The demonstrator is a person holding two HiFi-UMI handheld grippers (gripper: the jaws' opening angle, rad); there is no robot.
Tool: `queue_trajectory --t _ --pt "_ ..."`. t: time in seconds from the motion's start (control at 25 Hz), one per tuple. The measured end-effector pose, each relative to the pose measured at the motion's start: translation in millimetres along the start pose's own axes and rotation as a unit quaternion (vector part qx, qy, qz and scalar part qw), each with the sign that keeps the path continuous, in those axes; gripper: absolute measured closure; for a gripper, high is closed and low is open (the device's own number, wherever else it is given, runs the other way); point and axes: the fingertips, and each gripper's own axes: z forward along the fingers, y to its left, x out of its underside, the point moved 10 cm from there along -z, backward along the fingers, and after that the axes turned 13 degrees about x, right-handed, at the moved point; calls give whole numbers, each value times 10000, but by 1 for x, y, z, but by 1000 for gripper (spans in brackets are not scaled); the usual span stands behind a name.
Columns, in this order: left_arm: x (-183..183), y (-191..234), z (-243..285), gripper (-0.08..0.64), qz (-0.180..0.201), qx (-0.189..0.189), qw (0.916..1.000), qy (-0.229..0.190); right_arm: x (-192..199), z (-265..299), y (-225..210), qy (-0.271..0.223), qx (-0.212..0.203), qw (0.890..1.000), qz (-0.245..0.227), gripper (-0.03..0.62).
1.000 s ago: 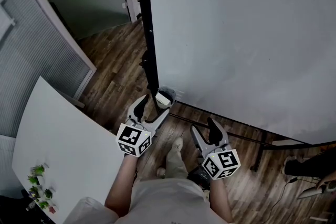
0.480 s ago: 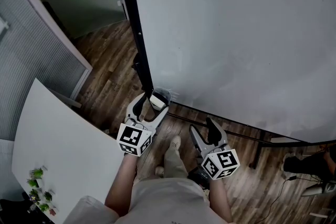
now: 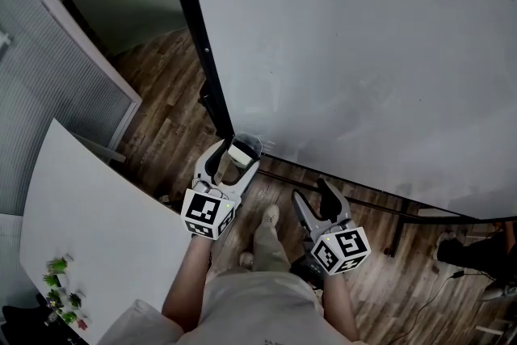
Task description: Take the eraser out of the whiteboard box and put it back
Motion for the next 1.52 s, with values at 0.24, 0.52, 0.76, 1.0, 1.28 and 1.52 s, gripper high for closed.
queue_trajectory --t 0.24,0.52,0.76,1.0,1.28,1.52 --pt "2 -2 3 263 115 -74 9999 -4 0 2 -3 11 -10 10000 18 316" --pt "2 -2 2 290 167 -157 9997 29 2 2 -3 53 -15 10000 30 317" --pt "1 -2 1 301 204 -181 9996 26 2 1 -3 47 -10 10000 50 319" --pt "1 -1 1 299 280 -143 9995 103 3 0 -7 34 22 9999 101 324" --pt "-1 -4 -1 304 445 -153 9988 155 3 -3 -7 15 38 9999 97 328" --pt "-7 -3 -2 304 489 -139 9986 113 0 -5 -6 -9 39 9999 92 331"
